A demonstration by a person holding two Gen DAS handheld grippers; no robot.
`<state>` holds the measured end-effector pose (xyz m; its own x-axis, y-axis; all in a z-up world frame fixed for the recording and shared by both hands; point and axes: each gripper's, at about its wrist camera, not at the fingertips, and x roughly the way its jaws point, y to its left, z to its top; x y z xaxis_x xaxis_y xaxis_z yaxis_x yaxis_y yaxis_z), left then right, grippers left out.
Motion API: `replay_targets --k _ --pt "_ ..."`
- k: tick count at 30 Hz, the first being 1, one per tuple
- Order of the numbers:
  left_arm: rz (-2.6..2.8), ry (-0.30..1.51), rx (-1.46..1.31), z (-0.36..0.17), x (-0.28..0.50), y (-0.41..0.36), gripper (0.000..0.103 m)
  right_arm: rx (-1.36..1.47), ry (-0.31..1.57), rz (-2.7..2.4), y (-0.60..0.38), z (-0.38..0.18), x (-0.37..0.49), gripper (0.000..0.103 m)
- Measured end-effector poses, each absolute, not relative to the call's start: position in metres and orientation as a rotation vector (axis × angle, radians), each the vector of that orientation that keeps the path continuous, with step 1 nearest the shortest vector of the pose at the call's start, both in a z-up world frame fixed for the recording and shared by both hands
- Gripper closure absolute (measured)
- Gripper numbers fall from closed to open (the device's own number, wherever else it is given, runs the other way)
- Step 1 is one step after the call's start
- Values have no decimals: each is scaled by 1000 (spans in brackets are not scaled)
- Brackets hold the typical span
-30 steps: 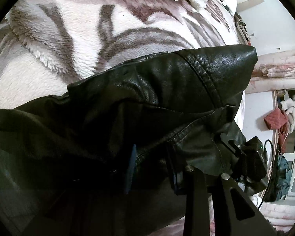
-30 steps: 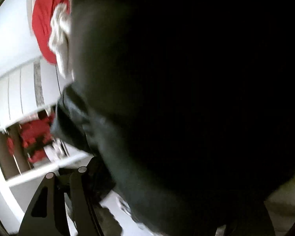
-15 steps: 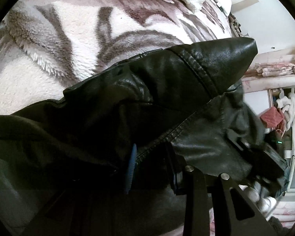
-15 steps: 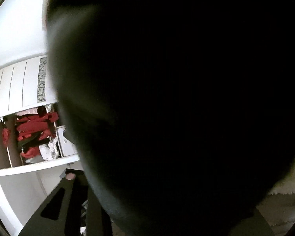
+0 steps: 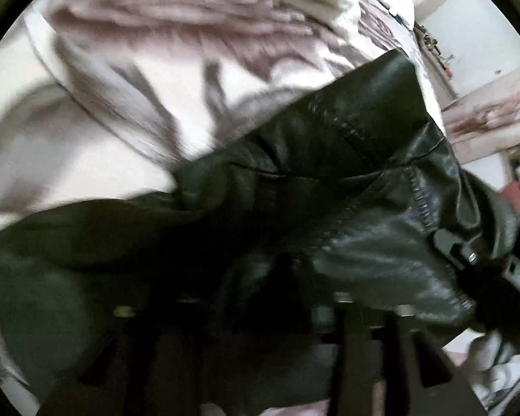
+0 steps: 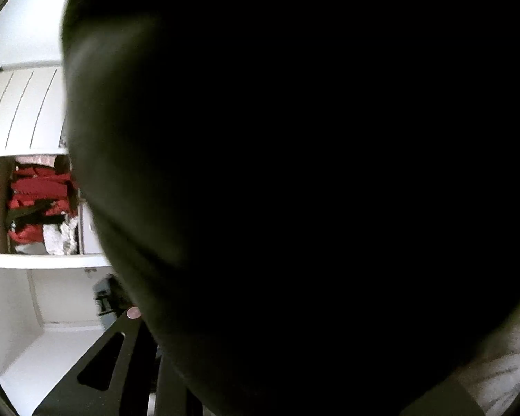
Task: Fold large clothes
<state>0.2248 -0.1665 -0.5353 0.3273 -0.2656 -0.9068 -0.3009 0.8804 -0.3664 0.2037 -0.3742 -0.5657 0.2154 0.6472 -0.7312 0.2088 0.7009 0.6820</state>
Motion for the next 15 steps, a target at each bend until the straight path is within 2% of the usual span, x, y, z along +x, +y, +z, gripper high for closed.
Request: replay_targets --k 1,2,15 --pt "49 1243 -511 -529 218 -163 7 777 1347 350 -369 -561 203 78" --pt "68 1229 -502 -523 212 -159 2 766 1343 344 -363 -556 203 78" --pt "280 1249 -578 -535 124 -88 2 403 1244 361 -236 -479 188 79"
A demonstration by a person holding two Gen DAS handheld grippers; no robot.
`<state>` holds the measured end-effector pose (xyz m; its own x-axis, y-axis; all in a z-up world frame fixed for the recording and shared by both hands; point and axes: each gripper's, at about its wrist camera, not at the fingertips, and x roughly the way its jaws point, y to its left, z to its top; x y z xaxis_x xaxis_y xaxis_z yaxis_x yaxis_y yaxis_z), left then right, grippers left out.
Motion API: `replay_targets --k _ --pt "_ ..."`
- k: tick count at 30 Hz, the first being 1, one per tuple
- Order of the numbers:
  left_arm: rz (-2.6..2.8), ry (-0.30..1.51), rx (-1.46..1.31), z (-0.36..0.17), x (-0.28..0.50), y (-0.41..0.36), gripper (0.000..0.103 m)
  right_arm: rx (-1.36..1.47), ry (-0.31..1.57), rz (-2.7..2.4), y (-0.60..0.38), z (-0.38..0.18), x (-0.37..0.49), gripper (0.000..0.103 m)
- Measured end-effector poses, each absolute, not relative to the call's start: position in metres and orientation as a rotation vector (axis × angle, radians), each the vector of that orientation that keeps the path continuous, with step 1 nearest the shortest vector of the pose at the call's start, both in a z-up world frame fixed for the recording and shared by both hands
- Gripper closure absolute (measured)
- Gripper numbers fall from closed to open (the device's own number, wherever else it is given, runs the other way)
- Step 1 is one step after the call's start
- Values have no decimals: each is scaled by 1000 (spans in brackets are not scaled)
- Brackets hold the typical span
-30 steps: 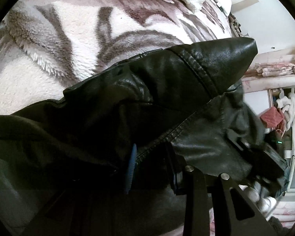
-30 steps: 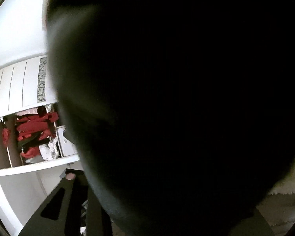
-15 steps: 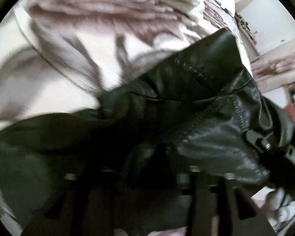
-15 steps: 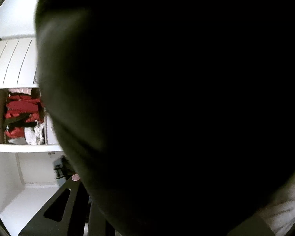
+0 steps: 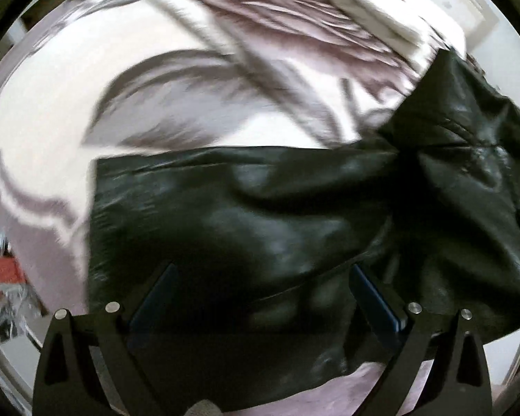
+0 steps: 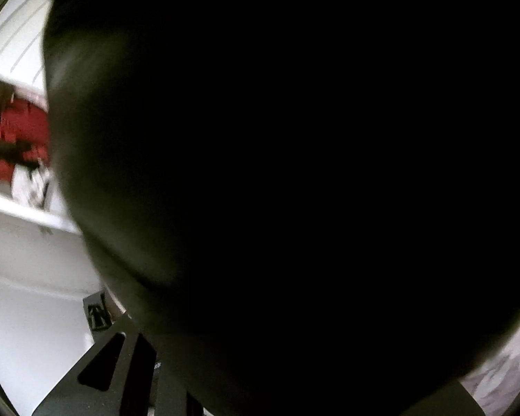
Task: Fold large clothes
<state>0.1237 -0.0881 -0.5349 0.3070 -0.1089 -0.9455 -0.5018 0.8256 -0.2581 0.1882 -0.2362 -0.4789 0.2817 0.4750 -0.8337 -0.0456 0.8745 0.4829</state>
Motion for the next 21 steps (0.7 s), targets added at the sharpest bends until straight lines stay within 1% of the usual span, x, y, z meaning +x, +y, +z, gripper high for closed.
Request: replay_targets --k 4,8,13,15,18,20,21 --pt "360 1235 -672 -534 82 -51 2 171 1201 409 -169 -460 170 79" --pt "485 1230 -764 -540 20 -7 2 -156 1146 500 -76 -456 137 79" --pt "636 1246 -843 -554 -59 27 2 -545 1089 667 42 -492 70 79" --pt "688 1266 -875 -566 -86 33 2 -678 1115 740 79 -525 39 79" --pt "728 1286 -935 -580 -107 32 2 -800 1212 802 112 -573 9 69" --pt "744 1281 -966 -584 -109 28 2 -794 1284 850 122 -584 7 48" --pt "754 1278 -981 -585 -113 26 2 -732 1351 899 124 -582 13 42"
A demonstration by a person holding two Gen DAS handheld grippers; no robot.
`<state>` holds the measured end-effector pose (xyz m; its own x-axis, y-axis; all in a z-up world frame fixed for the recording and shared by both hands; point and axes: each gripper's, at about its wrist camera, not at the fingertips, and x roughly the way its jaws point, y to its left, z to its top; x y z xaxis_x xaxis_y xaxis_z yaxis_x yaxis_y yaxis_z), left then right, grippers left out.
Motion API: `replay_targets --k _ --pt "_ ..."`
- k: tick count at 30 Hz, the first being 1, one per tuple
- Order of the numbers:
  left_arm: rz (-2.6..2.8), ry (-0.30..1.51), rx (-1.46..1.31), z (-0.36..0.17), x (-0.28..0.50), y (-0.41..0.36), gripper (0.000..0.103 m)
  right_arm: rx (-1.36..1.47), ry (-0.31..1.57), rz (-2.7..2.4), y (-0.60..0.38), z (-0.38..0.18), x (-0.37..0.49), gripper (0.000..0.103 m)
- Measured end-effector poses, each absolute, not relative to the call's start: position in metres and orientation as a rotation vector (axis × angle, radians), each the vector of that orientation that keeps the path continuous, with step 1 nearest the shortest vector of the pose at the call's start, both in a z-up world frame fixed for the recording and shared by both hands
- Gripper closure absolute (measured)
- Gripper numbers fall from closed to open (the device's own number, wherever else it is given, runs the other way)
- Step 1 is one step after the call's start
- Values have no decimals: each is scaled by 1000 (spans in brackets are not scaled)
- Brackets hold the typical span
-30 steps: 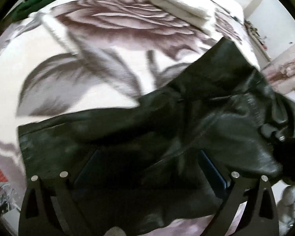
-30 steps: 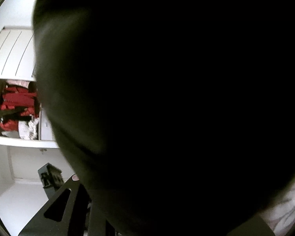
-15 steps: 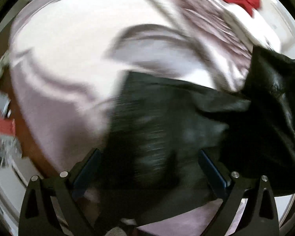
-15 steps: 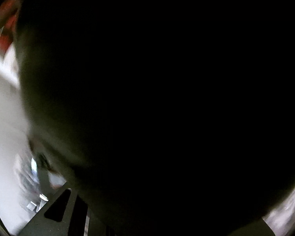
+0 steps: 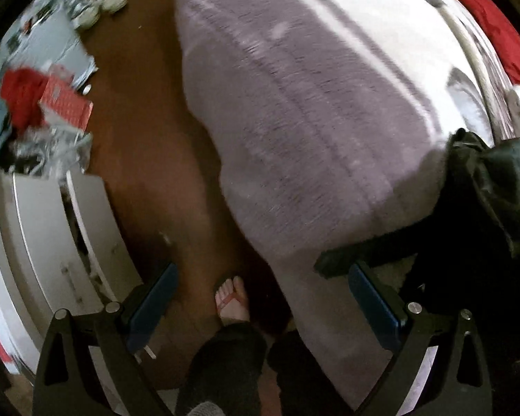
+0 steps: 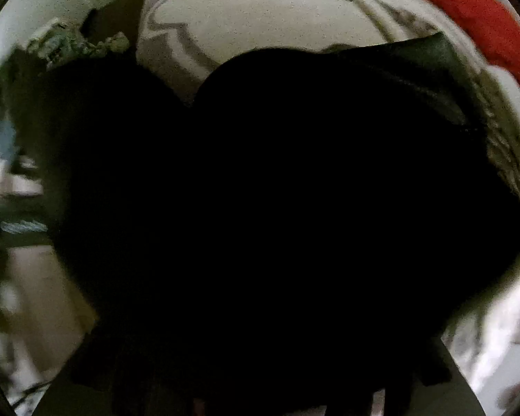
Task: Fold large clothes
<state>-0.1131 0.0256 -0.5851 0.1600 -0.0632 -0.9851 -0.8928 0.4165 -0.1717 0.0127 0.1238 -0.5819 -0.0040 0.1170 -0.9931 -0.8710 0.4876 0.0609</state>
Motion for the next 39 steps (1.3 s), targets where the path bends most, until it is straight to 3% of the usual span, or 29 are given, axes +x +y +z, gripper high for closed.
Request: replay_targets --k 3,5,10,15,16,19,22,26,28,33,34,35,37,39 --pt "771 1267 -1027 -584 -121 21 2 -627 1505 1000 121 -563 38 32" --pt "783 1260 -1040 -582 -124 18 2 -476 1616 1087 64 -546 5 29" --pt "861 1247 -1016 -573 -124 19 2 -35 1734 1019 -18 -521 111 21" --pt "927 1256 -1010 -581 -125 17 2 115 1855 829 -101 -616 192 16" --pt "931 1256 -1011 -583 -126 17 2 168 1900 858 -100 -641 206 6" --pt "956 1270 -996 -587 -123 19 2 276 2002 1015 -67 -699 183 1" --pt "989 1280 -960 -586 -117 23 3 291 1983 1102 -47 -715 180 2" --pt "1028 1265 -908 -569 -104 27 3 377 1850 989 -67 -685 186 44" --pt "1023 1236 -906 -557 -96 27 3 519 1787 920 -91 -666 183 50" --pt "939 1175 -881 -531 -58 7 3 823 1557 641 -181 -628 174 51" --pt "902 1164 -893 -530 -47 0 3 846 1532 573 -190 -623 164 46" --pt "848 1152 -918 -531 -32 -9 3 838 1530 492 -208 -626 160 35" --pt "755 1141 -973 -536 -4 -23 3 765 1656 417 -229 -642 164 24" --pt "660 1118 -1047 -544 22 -33 3 750 1777 395 -247 -654 167 21"
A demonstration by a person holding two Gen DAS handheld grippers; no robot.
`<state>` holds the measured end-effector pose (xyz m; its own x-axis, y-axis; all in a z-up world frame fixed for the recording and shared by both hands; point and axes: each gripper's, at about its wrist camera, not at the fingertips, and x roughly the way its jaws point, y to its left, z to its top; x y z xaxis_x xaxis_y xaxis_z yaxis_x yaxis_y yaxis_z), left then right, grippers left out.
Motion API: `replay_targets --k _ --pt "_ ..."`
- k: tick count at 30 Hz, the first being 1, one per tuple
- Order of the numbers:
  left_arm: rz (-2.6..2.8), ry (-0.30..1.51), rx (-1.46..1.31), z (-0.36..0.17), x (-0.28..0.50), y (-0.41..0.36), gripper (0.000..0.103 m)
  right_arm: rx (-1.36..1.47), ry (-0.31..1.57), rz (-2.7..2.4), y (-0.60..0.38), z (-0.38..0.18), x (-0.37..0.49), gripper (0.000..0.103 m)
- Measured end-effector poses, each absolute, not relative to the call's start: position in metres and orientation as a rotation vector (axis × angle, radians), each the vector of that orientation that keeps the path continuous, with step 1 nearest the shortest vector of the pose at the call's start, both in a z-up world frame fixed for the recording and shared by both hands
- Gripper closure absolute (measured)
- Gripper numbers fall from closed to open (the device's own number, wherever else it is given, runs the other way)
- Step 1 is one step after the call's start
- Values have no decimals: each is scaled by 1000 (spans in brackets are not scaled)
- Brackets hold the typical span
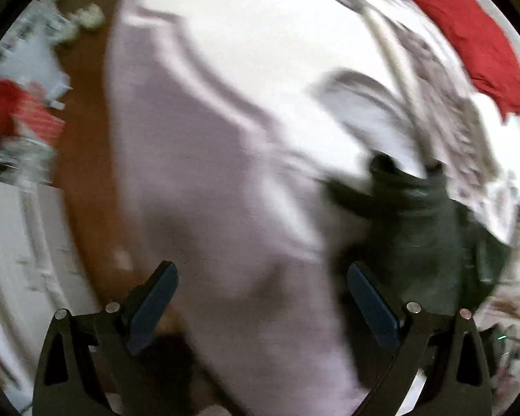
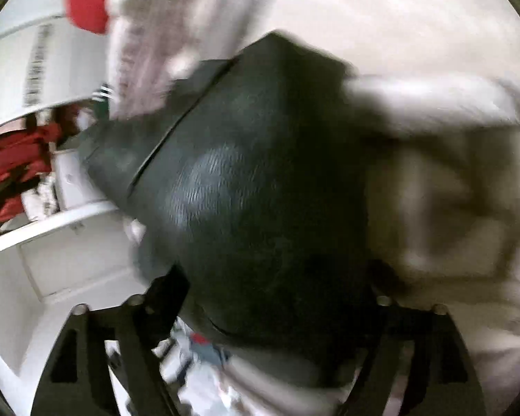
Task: Fold large clothes
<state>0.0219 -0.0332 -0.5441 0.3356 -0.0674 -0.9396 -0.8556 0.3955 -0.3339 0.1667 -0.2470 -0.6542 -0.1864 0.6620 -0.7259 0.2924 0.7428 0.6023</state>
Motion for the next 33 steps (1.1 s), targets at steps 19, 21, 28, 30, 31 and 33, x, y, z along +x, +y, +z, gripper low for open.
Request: replay_targets --k 19,21,28,30,31,33 --pt "469 819 -1333 -576 65 -36 78 -35 1617 720 -134 -540 280 84" --pt "466 841 -1387 -603 66 -26 75 -102 1607 692 -119 -562 283 88" --pt "367 936 -1412 -603 68 -15 67 -97 1679 571 -100 -618 311 88" --pt "359 1001 -1352 -581 64 -15 60 -74 1721 579 -99 -616 315 85" --pt "371 1035 -1296 -567 62 -16 54 -30 1743 597 -110 -606 316 79" --pt "384 1069 -1167 -532 55 -23 51 43 1755 615 -129 -581 316 63"
